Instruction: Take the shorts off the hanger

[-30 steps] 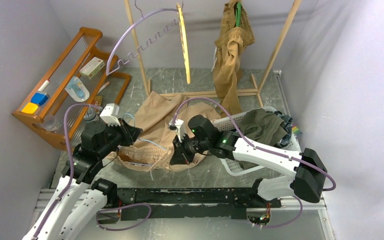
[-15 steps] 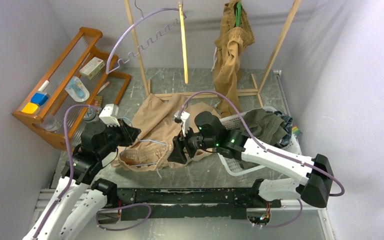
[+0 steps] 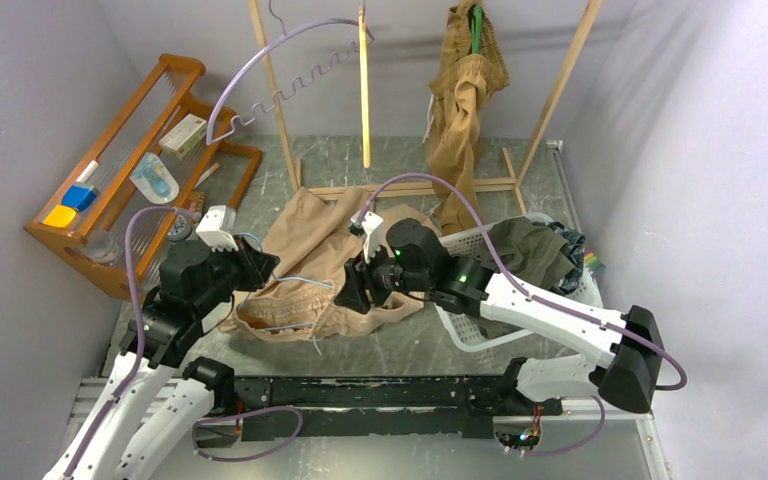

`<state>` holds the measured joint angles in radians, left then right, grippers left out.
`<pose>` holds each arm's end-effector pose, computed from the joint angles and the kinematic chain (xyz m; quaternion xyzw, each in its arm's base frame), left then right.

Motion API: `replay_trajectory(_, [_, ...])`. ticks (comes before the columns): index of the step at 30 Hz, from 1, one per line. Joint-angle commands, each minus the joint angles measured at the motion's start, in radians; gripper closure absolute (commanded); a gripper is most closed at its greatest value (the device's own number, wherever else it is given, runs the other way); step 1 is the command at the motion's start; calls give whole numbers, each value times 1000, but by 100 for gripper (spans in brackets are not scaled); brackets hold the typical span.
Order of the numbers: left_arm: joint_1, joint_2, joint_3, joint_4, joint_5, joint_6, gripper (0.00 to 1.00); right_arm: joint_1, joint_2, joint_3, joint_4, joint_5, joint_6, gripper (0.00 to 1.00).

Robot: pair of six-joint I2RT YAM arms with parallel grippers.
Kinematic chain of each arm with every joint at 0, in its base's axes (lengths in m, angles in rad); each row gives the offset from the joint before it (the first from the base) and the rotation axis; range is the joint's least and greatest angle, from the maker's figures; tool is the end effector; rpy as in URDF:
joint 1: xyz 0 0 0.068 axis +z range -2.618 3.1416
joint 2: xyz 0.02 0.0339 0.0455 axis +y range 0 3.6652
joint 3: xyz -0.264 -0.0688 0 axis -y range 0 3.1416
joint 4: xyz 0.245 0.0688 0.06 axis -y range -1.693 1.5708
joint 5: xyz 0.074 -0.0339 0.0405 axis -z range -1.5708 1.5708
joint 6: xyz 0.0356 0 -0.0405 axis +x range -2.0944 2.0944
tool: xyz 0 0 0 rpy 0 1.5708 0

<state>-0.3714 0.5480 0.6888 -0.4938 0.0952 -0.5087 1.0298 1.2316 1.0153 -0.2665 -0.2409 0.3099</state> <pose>0.1213 -0.0509 0.3070 -0.0291 0.8193 -0.2787 0.5003 0.1372 0.2448 0.3181 -0.3574 0.7731 0.3996 0.3389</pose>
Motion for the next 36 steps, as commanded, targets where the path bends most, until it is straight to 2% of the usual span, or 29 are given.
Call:
replay_trajectory(1, [-3, 0, 47, -5, -20, 10, 93, 9, 26, 7, 57, -46, 25, 60])
replay_trajectory(2, [-3, -1, 46, -5, -21, 10, 93, 8, 17, -5, 87, -41, 31, 74])
replay_trajectory(3, [-1, -2, 43, -5, -20, 12, 93, 8, 5, -22, 110, -30, 39, 79])
replay_trajectory(4, [-2, -2, 40, -4, -11, 17, 93, 7, -8, -44, 131, -15, 53, 76])
replay_trajectory(6, [-1, 6, 41, -11, 9, 24, 93, 7, -29, -62, 158, -9, 58, 60])
replay_trajectory(9, [-2, 15, 39, -20, 16, 31, 93, 8, -15, -54, 136, 0, 48, 54])
replay_trajectory(14, [-3, 18, 41, -13, 16, 28, 93, 8, 48, -23, 98, 1, 39, 56])
replay_trajectory(18, [-2, 20, 39, -18, 8, 29, 93, 8, 53, -40, 131, 13, 54, 71])
replay_trajectory(19, [-1, 18, 38, -20, 6, 29, 93, 8, 42, -52, 146, 20, 59, 72])
replay_trajectory(21, [-2, 18, 38, -23, 3, 24, 93, 8, 16, -77, 181, 21, 65, 69])
replay_trajectory(24, [-3, 20, 38, -24, 3, 25, 93, 8, 4, -77, 170, 37, 63, 55])
replay_trajectory(27, [-3, 29, 40, -20, 7, 29, 93, 7, 10, -79, 159, 58, 58, 54])
replay_trajectory(30, [-2, 35, 45, -19, 15, 23, 93, 7, 25, -75, 160, 43, 57, 71])
replay_trajectory(31, [-2, 35, 45, -15, 16, 22, 93, 7, 29, -72, 162, 41, 59, 73])
replay_trajectory(33, [-2, 33, 42, -10, 12, 25, 93, 7, 23, -82, 180, 43, 64, 85])
replay_trajectory(36, [-3, 40, 44, -20, 5, 30, 93, 8, 2, -98, 191, 74, 71, 89])
